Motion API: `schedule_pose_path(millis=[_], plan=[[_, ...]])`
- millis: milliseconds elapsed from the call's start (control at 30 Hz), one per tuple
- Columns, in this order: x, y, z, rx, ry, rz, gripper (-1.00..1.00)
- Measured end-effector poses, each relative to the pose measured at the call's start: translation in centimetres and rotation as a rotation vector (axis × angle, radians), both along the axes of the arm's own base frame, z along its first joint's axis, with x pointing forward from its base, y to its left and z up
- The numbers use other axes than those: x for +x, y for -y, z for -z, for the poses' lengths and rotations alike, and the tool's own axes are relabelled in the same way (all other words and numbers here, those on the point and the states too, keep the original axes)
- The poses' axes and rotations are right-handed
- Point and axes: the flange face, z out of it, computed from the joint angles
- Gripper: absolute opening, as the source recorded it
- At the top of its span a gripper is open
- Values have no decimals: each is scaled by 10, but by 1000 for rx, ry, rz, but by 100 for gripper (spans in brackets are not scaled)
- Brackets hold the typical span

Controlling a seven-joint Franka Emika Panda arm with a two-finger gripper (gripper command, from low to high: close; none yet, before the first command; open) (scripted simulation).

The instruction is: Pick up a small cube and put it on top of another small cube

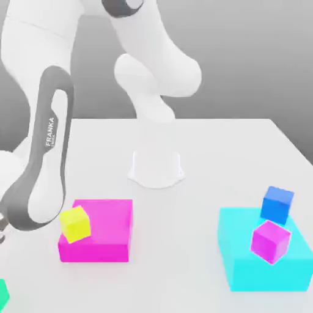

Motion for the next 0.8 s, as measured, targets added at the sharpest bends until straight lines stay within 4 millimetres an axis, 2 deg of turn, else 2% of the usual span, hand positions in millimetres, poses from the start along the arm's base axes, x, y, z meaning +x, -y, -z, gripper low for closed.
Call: schedule_pose_path(millis=[67, 133, 233, 333, 433, 467, 533, 633, 700, 733, 767, 800], plan=[[2, -6, -29, 2, 2, -15, -100], [24, -55, -53, 18, 17, -142, -100], [44, -129, -80, 36, 34, -333, -100], [51, -204, -103, 46, 44, -525, -100], [44, -279, -124, 49, 47, -723, -100], [40, -306, -130, 48, 47, -796, -100], [23, -381, -143, 44, 42, -990, -100], [-27, -501, -154, 24, 20, -1336, -100], [-70, -575, -137, 4, 4, -1563, -100], [-81, -589, -124, 2, 2, -1608, -100], [-63, -558, -117, 2, 1, -1537, 100], [-58, -548, -117, 2, 1, -1514, 100]])
